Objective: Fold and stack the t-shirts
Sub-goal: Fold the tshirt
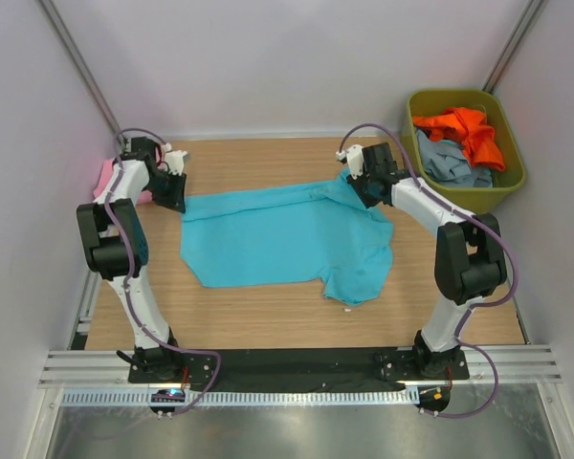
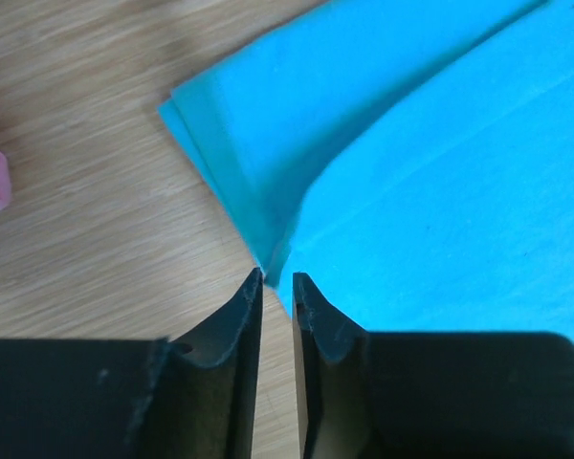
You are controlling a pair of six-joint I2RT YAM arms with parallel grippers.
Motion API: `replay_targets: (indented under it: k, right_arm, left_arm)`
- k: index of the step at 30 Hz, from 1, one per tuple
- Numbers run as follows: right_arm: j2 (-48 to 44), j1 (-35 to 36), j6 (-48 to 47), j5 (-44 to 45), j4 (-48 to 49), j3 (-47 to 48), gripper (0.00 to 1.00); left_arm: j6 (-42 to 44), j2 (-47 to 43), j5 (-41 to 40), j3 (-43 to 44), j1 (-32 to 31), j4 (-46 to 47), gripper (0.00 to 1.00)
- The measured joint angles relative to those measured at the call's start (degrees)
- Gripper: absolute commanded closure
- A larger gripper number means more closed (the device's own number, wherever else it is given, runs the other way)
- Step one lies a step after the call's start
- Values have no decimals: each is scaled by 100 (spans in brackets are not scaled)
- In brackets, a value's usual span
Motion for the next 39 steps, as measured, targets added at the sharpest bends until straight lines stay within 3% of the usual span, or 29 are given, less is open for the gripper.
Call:
replay_targets:
  k: [4,8,17,26,39]
  right_arm:
    - [0,0,-31,31,-50,13,53]
    - [55,0,7,26,-140,254,53]
    - [1165,-4,153,-647,-149,1779,57]
    - [2271,13,562,-1574,-496,2570,57]
    - [2581,42,603,-1707,-564,2924,55]
  left_arm:
    - [-35,0,-24,-15,74,-111,68]
    - [-136,2,-20,133,149,-179,66]
    - [-520,527,223,1884,-37,-286,64]
    - [-907,1272,649,2074,-503,-415,66]
    - [-933,1429,890,2109,-754,-647,71]
